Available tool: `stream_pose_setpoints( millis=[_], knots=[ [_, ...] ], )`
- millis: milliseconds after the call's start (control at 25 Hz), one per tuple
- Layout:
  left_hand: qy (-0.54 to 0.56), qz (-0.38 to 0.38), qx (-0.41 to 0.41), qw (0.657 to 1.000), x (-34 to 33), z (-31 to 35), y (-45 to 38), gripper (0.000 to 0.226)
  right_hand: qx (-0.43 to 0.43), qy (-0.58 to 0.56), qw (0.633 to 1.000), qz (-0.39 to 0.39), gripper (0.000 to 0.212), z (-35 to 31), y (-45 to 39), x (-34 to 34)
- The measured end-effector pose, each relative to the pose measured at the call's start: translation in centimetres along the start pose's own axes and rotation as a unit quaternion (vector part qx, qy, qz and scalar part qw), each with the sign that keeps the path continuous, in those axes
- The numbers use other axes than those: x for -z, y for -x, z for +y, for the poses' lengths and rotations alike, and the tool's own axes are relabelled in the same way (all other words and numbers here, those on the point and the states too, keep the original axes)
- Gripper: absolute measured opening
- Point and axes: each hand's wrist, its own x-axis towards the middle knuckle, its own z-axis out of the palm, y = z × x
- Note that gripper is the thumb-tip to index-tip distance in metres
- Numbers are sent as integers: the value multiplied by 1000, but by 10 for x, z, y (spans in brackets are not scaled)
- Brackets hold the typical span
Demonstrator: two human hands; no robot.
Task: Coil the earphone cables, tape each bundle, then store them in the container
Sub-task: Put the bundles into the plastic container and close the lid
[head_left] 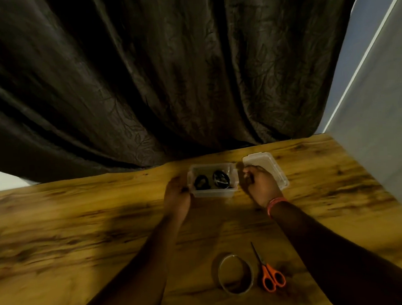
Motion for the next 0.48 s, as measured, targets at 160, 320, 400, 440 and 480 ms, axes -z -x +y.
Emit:
stream_pose_setpoints(
  millis=[160, 320, 400, 440, 480],
  knots=[
    [77, -133, 67, 986, -5, -17, 7, 37, -37, -125, 989, -71, 45, -4, 8, -24],
    [90, -89, 81, 989, 0, -24, 17, 48, -75, -203, 974, -68, 46, -17, 12, -33],
    [35, -49, 76, 995, 6, -24, 21, 44, -67, -197, 975, -82, 47, -25, 13, -39],
    [-1, -34, 64, 997, 10, -26, 22, 41, -64, -196, 974, -97, 48, -30, 13, -42],
    [-29, -27, 52, 998, 12, -32, 21, 39, -62, -197, 973, -108, 49, -33, 13, -46]
  ],
)
